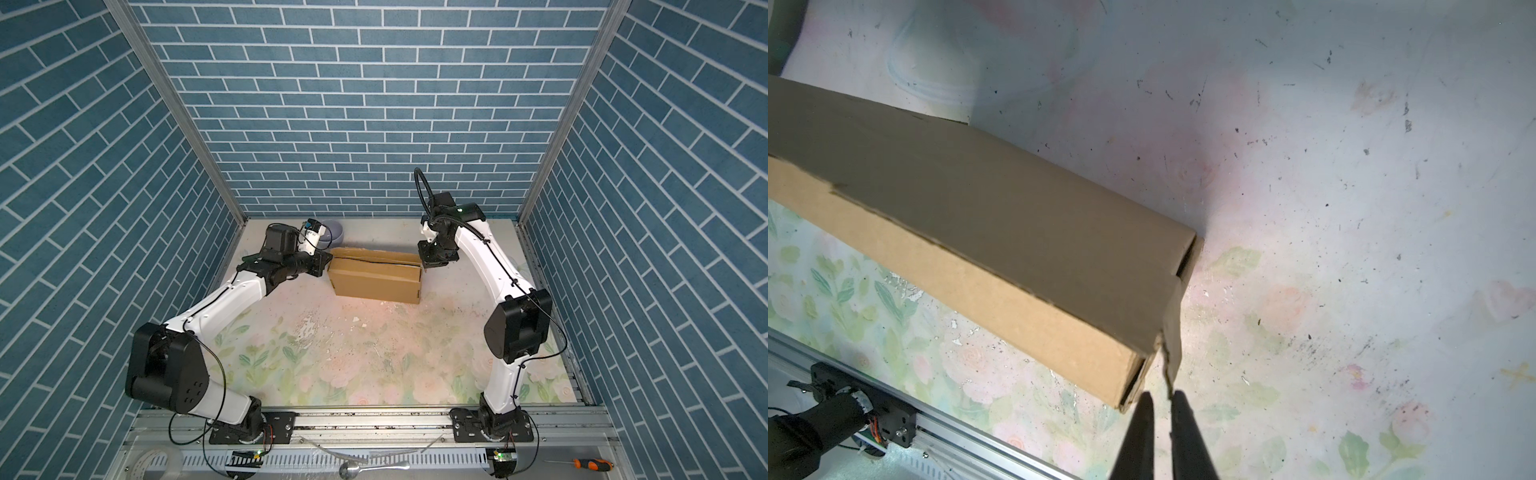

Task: Fold the paper box

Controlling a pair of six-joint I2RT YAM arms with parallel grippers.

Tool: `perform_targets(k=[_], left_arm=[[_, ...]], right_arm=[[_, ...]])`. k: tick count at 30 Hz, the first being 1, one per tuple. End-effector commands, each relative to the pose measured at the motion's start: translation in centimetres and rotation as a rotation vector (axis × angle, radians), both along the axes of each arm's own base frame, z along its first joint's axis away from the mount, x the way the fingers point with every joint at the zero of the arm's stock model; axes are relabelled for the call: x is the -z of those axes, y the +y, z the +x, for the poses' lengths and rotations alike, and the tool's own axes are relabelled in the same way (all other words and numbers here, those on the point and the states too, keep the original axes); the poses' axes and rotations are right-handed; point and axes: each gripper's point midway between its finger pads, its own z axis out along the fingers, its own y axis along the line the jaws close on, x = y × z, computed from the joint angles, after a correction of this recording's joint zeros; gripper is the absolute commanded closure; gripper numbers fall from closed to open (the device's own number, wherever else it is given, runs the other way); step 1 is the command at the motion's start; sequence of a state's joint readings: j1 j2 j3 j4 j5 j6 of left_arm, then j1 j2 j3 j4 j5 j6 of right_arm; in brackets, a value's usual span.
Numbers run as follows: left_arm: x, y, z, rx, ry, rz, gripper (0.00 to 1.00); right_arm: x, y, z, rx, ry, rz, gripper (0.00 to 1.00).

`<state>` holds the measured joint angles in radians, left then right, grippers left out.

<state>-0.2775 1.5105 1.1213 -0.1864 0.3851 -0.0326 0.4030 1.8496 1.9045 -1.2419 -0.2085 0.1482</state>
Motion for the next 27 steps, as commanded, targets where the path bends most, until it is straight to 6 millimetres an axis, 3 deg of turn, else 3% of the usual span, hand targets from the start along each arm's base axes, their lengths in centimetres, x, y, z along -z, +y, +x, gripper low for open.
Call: perform_targets(k=[1,11,14,16,20,22,27], left_arm=[[3.3,0.1,-2.2,0.015,0.123,0.037,1.0],[3.4,0.1,-2.0,0.014,0.125,0.038,1.0],[3.3,0.1,-2.0,0.012,0.123,0.04,1.0],[3.2,0.1,-1.9,0.013,0.122,0.042,1.0],[3.3,0.1,-1.7,0.009,0.118,0.038,1.0],[3.4,0.0,-1.6,0.011,0.122,0.032,1.0],[3.5,-0.2,-1.5,0.016,0.126,0.028,1.0]], right_arm=[[0.5,0.0,-0.6,0.003,0.043,0.002,0.97],[-0.4,0.7,-1.3,0.015,0.081,0.112,1.0],[-1.9,0.6,-1.3,-0.036,-0.008,0.12,0.62],[-3.3,-0.5,-1.0,-0.067,-0.107,0.062,0.46],[-3.1,-0.8,-1.3,-0.263,-0.281,-0.141,0.25],[-3.0,0.7,-1.6,-0.433,-0.374,-0.212,0.12],[-1.8,4.5,-1.3,-0.734,-0.481,-0.342,0.04]])
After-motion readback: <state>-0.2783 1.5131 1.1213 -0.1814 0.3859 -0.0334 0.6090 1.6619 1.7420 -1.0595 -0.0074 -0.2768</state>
